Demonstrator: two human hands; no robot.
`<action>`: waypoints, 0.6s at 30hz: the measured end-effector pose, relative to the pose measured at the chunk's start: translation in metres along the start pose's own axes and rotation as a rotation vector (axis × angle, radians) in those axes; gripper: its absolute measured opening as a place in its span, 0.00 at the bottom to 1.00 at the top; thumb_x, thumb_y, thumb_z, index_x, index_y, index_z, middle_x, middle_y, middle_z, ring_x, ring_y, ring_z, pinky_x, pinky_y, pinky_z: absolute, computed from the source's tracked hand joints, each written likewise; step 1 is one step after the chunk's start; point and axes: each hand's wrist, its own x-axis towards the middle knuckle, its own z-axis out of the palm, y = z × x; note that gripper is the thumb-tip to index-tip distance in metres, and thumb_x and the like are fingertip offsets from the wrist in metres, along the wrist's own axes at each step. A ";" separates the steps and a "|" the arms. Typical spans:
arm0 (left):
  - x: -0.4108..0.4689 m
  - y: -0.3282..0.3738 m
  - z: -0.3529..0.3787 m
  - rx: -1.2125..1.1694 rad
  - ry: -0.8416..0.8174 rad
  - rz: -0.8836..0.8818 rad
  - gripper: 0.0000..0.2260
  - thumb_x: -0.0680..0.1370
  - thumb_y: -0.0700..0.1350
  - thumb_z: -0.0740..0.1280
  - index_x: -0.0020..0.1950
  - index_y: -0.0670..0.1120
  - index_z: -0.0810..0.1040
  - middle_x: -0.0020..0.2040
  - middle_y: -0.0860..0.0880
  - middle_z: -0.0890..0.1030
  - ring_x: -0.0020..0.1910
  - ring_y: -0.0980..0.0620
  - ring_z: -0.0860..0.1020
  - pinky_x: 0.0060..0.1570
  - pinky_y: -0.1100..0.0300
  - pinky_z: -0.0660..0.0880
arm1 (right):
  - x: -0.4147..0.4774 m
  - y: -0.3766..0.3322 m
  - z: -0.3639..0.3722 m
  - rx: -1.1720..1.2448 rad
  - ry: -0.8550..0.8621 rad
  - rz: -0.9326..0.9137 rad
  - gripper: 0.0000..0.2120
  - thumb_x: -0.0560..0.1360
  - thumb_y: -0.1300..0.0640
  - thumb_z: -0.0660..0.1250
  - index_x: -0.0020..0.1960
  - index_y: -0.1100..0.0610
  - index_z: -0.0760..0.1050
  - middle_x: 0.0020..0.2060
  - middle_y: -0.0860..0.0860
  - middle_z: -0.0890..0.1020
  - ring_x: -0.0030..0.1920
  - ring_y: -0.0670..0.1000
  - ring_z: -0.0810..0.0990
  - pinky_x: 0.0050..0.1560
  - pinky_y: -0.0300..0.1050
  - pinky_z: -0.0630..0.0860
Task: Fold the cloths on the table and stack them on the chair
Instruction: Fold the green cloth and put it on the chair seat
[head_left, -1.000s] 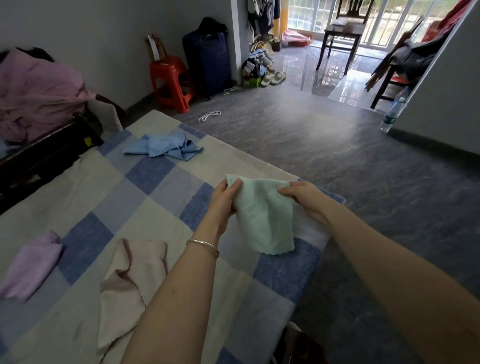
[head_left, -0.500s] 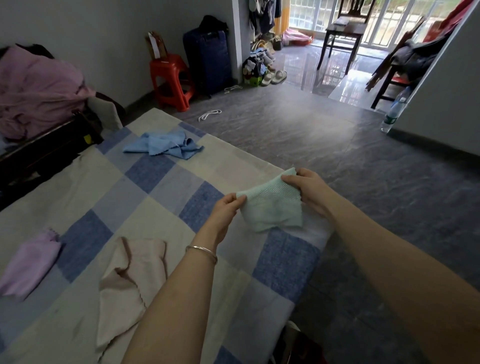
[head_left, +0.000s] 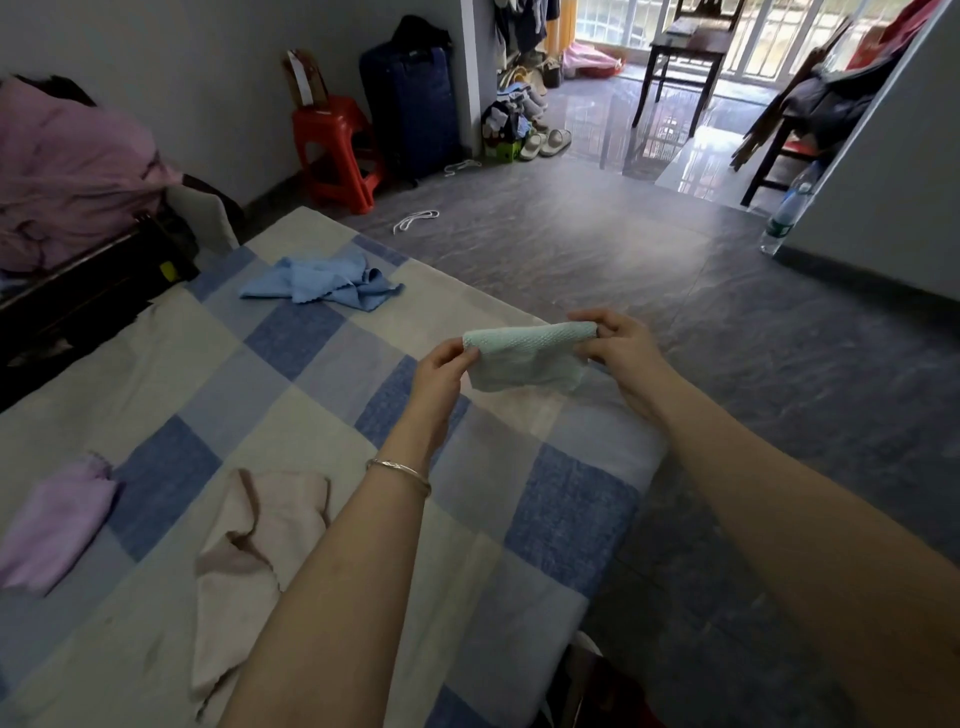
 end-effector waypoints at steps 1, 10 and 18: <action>-0.002 -0.003 0.002 0.021 -0.010 -0.044 0.09 0.79 0.40 0.61 0.56 0.44 0.77 0.43 0.55 0.77 0.45 0.59 0.74 0.40 0.70 0.71 | 0.000 0.003 -0.001 -0.005 0.002 0.013 0.18 0.69 0.75 0.62 0.46 0.55 0.79 0.43 0.54 0.80 0.47 0.51 0.76 0.48 0.43 0.74; -0.025 -0.045 0.004 0.267 -0.083 -0.384 0.14 0.79 0.46 0.61 0.61 0.40 0.76 0.50 0.46 0.76 0.37 0.56 0.73 0.27 0.72 0.70 | -0.023 0.055 -0.008 -0.260 -0.111 0.294 0.09 0.75 0.64 0.64 0.53 0.59 0.79 0.39 0.50 0.78 0.38 0.44 0.74 0.36 0.30 0.71; -0.034 -0.061 0.014 0.398 -0.133 -0.502 0.17 0.80 0.46 0.60 0.64 0.37 0.72 0.43 0.46 0.74 0.33 0.56 0.69 0.22 0.70 0.67 | -0.037 0.080 -0.014 -0.475 -0.182 0.411 0.12 0.75 0.59 0.67 0.58 0.61 0.76 0.37 0.49 0.73 0.35 0.45 0.72 0.34 0.38 0.70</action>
